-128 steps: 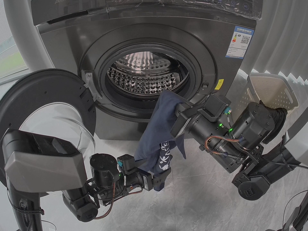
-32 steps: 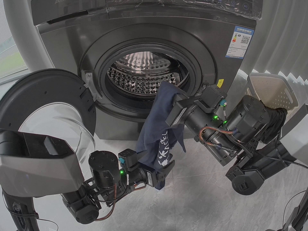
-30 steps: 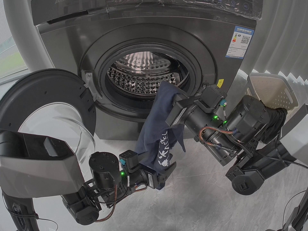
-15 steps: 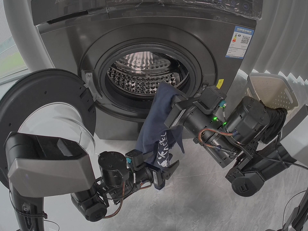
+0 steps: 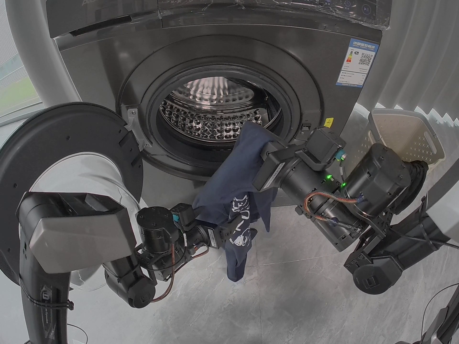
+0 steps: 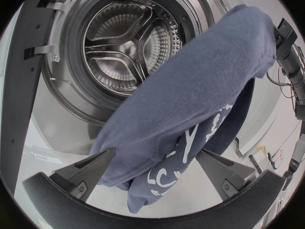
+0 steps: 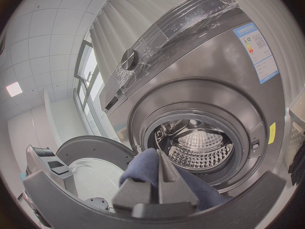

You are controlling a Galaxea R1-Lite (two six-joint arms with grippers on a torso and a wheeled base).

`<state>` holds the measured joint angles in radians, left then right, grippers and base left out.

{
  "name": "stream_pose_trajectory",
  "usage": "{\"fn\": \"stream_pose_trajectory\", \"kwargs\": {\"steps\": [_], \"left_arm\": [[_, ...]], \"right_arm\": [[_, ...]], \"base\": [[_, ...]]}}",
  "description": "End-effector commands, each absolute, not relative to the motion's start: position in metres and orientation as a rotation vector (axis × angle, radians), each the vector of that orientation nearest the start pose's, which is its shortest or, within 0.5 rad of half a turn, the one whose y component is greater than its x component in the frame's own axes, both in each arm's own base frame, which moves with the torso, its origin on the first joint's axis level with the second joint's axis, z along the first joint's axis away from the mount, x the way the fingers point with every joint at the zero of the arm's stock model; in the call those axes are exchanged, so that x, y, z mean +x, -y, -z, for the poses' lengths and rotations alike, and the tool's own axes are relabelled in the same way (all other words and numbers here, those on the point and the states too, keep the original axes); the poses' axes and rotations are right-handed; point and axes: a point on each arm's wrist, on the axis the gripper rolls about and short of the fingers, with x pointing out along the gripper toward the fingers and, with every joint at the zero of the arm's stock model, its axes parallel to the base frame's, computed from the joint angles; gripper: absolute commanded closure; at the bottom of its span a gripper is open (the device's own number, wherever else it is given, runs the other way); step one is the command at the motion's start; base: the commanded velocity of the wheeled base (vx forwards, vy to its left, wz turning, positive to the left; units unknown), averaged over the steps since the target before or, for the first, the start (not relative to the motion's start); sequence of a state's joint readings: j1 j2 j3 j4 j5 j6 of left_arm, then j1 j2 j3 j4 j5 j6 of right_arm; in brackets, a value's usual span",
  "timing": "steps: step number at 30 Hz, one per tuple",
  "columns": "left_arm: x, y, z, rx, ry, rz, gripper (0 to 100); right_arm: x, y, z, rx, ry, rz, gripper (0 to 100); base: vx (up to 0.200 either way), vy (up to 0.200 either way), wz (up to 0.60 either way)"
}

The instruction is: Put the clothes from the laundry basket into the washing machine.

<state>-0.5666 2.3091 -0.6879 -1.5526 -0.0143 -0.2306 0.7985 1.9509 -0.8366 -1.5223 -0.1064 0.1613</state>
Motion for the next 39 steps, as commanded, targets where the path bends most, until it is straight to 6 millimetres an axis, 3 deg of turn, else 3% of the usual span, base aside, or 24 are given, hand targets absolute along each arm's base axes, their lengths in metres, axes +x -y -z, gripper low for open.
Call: {"fn": "stream_pose_trajectory", "kwargs": {"steps": [1, 16, 28, 39], "left_arm": [[0.315, 0.195, -0.043, -0.210, -0.110, 0.560, 0], [0.321, 0.180, -0.043, -0.213, -0.107, 0.510, 0], [0.294, 0.176, -0.049, -0.197, -0.157, 0.535, 0], [0.294, 0.180, -0.034, -0.162, -0.193, 0.541, 0]], "right_arm": [[0.244, -0.249, -0.198, 0.338, 0.324, -0.717, 100], [0.245, -0.246, -0.198, 0.338, 0.320, -0.710, 100], [0.249, -0.246, -0.197, 0.335, 0.319, -0.701, 100], [0.248, -0.246, -0.199, 0.338, 0.324, -0.703, 100]], "base": [[0.000, 0.000, 0.00], [0.000, 0.000, 0.00], [0.000, 0.000, 0.00], [0.000, 0.000, 0.00]]}}
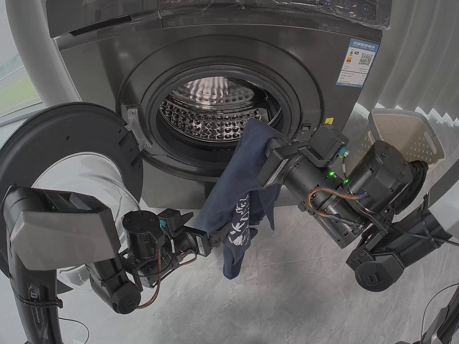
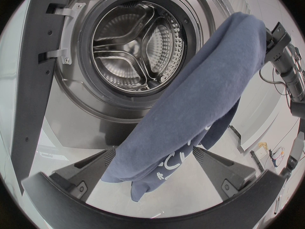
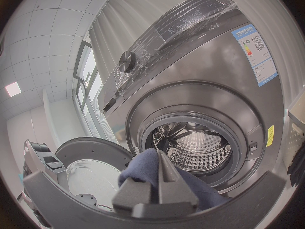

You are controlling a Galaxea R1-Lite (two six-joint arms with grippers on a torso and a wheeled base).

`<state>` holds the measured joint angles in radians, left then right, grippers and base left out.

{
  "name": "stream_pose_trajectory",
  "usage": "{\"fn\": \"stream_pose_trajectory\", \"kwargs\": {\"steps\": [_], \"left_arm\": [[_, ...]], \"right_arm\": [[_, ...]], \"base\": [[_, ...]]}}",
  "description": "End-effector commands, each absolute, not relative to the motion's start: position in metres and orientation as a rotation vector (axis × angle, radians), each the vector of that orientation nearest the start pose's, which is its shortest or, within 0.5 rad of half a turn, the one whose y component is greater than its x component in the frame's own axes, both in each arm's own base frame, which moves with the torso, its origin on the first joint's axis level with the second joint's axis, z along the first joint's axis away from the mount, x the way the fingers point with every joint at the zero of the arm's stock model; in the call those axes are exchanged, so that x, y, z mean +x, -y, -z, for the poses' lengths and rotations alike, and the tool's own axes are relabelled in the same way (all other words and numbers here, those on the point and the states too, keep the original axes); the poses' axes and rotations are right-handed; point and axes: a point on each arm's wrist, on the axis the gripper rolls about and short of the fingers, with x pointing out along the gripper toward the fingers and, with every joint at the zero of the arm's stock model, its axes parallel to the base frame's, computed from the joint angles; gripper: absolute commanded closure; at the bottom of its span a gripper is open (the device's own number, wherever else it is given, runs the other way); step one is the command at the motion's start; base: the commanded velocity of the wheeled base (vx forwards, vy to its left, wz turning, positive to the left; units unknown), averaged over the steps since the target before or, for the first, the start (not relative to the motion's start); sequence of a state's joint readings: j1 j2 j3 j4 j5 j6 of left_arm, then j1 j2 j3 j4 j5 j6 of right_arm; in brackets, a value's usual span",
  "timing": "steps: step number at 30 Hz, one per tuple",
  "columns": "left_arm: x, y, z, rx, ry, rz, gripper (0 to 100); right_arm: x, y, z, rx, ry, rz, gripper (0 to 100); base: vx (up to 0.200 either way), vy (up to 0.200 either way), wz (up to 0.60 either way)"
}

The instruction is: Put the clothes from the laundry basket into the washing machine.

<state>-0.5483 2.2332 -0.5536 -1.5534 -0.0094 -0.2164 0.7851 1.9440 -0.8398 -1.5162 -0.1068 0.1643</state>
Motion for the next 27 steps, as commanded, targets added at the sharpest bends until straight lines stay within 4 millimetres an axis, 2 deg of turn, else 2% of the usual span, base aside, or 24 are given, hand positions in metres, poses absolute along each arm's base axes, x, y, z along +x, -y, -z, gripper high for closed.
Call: {"fn": "stream_pose_trajectory", "kwargs": {"steps": [1, 8, 15, 27], "left_arm": [[0.295, 0.181, -0.031, -0.157, -0.198, 0.541, 0], [0.311, 0.186, -0.010, -0.145, -0.214, 0.525, 0], [0.329, 0.195, -0.006, -0.150, -0.159, 0.495, 0], [0.356, 0.211, -0.027, -0.199, -0.017, 0.478, 0]], "right_arm": [[0.247, -0.247, -0.199, 0.339, 0.325, -0.706, 100], [0.244, -0.249, -0.201, 0.345, 0.330, -0.718, 100], [0.241, -0.248, -0.204, 0.349, 0.334, -0.720, 100], [0.240, -0.249, -0.203, 0.351, 0.329, -0.723, 100]], "base": [[0.000, 0.000, 0.00], [0.000, 0.000, 0.00], [0.000, 0.000, 0.00], [0.000, 0.000, 0.00]]}}
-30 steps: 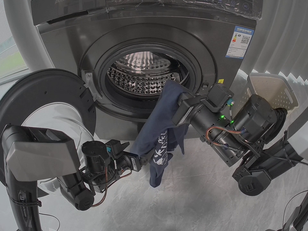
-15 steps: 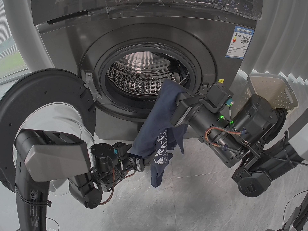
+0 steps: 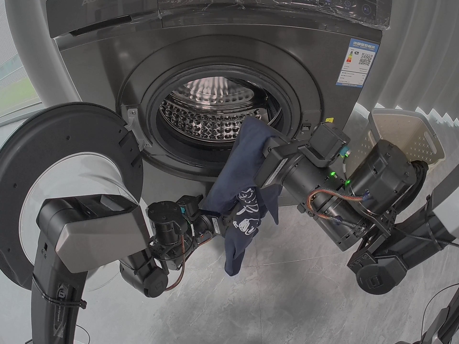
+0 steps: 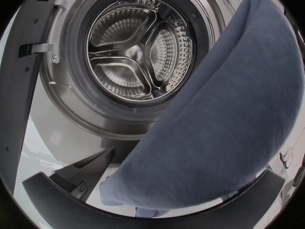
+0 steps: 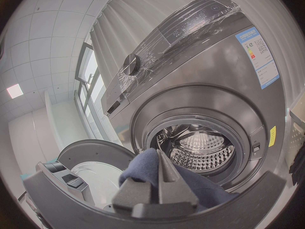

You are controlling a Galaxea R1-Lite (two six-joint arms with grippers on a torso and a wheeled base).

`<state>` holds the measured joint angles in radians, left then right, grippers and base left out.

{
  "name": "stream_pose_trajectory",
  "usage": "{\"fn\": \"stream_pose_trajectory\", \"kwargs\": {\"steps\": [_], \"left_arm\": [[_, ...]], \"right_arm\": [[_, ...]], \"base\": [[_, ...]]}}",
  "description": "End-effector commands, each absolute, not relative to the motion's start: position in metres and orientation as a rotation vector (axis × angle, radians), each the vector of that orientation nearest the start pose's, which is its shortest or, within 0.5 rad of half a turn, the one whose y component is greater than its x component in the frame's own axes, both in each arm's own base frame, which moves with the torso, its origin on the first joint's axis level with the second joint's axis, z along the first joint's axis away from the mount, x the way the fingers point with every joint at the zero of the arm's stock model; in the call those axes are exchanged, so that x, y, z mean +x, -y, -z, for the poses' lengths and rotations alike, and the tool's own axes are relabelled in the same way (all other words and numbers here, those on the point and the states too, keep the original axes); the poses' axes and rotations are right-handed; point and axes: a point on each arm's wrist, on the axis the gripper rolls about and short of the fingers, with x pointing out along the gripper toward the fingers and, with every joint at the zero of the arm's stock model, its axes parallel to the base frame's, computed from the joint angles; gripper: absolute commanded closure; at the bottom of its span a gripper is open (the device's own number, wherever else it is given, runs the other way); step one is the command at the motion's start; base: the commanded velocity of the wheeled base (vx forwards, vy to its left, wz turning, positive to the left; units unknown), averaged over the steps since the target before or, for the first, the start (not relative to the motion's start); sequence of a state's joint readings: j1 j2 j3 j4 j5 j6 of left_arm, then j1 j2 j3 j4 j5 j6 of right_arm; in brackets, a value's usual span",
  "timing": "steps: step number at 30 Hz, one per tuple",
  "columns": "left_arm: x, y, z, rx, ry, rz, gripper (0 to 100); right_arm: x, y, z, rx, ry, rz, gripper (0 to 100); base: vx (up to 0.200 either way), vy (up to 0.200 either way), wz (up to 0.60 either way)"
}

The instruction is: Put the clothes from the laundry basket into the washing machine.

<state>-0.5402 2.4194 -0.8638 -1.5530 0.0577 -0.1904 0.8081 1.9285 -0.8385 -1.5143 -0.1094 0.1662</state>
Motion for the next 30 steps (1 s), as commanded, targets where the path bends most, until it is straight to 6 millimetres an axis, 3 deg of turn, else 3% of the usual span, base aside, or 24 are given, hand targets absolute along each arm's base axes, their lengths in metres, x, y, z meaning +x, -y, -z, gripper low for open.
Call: {"fn": "stream_pose_trajectory", "kwargs": {"steps": [1, 5, 12, 18, 25, 30], "left_arm": [[0.358, 0.212, -0.029, -0.203, -0.004, 0.475, 0], [0.366, 0.212, -0.028, -0.208, 0.022, 0.400, 0], [0.375, 0.189, -0.037, -0.208, 0.044, 0.320, 0], [0.352, 0.170, -0.069, -0.209, 0.054, 0.307, 0], [0.340, 0.162, -0.071, -0.198, 0.026, 0.302, 0], [0.338, 0.169, -0.074, -0.201, 0.034, 0.322, 0]], "right_arm": [[0.240, -0.250, -0.202, 0.354, 0.327, -0.719, 100], [0.239, -0.251, -0.202, 0.359, 0.323, -0.718, 100], [0.240, -0.248, -0.200, 0.354, 0.317, -0.712, 100], [0.245, -0.245, -0.198, 0.345, 0.312, -0.694, 100], [0.244, -0.246, -0.197, 0.347, 0.309, -0.698, 100], [0.242, -0.247, -0.197, 0.348, 0.308, -0.704, 100]], "base": [[0.000, 0.000, 0.00], [0.000, 0.000, 0.00], [0.000, 0.000, 0.00], [0.000, 0.000, 0.00], [0.000, 0.000, 0.00], [0.000, 0.000, 0.00]]}}
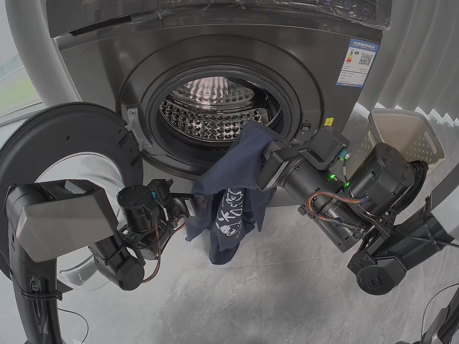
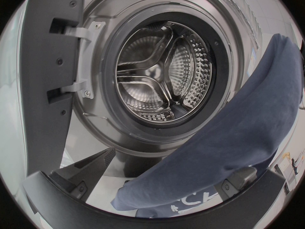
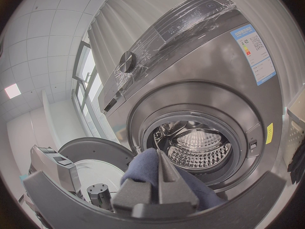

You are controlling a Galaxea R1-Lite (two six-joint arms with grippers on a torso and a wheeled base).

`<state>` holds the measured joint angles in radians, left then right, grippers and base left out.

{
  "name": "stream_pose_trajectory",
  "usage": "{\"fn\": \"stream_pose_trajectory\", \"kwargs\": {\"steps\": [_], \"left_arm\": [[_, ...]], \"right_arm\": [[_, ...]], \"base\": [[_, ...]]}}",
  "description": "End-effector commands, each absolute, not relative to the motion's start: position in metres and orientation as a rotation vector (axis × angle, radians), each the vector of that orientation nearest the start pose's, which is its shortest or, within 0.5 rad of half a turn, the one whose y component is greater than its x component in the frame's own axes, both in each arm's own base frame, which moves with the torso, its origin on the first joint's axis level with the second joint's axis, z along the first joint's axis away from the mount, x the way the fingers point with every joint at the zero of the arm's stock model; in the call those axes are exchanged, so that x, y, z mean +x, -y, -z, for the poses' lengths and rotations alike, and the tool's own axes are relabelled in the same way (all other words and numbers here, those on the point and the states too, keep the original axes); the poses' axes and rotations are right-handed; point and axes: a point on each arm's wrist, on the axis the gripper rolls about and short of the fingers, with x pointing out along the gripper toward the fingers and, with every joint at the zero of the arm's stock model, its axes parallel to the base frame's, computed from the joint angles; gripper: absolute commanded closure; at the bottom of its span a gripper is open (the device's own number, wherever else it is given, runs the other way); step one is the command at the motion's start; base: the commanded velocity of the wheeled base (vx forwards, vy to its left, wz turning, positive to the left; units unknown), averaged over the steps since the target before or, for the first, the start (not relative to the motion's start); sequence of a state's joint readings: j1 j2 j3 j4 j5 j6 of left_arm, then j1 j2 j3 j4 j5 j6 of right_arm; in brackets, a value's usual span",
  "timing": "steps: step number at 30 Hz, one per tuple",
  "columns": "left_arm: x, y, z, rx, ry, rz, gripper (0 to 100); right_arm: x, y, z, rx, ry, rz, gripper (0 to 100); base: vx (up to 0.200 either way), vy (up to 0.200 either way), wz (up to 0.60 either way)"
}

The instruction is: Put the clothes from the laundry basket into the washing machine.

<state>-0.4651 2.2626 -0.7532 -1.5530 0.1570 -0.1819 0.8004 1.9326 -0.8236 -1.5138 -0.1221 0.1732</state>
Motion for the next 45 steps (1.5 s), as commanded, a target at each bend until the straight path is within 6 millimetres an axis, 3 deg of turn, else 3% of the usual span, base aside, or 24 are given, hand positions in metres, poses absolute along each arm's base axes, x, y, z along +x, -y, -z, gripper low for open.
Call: {"fn": "stream_pose_trajectory", "kwargs": {"steps": [1, 11, 17, 27, 37, 45], "left_arm": [[0.335, 0.176, -0.075, -0.203, 0.036, 0.341, 0], [0.318, 0.202, -0.087, -0.221, 0.060, 0.433, 0], [0.314, 0.204, -0.098, -0.230, 0.087, 0.443, 0], [0.317, 0.194, -0.093, -0.205, 0.071, 0.396, 0], [0.295, 0.165, -0.098, -0.167, 0.028, 0.350, 0], [0.295, 0.151, -0.089, -0.136, -0.011, 0.316, 0]], "right_arm": [[0.242, -0.248, -0.197, 0.349, 0.309, -0.705, 100], [0.248, -0.255, -0.191, 0.345, 0.300, -0.708, 100], [0.249, -0.256, -0.190, 0.344, 0.299, -0.706, 100], [0.253, -0.248, -0.194, 0.351, 0.311, -0.666, 100], [0.259, -0.240, -0.195, 0.346, 0.316, -0.636, 100], [0.258, -0.241, -0.195, 0.348, 0.315, -0.641, 100]], "base": [[0.000, 0.000, 0.00], [0.000, 0.000, 0.00], [0.000, 0.000, 0.00], [0.000, 0.000, 0.00], [0.000, 0.000, 0.00], [0.000, 0.000, 0.00]]}}
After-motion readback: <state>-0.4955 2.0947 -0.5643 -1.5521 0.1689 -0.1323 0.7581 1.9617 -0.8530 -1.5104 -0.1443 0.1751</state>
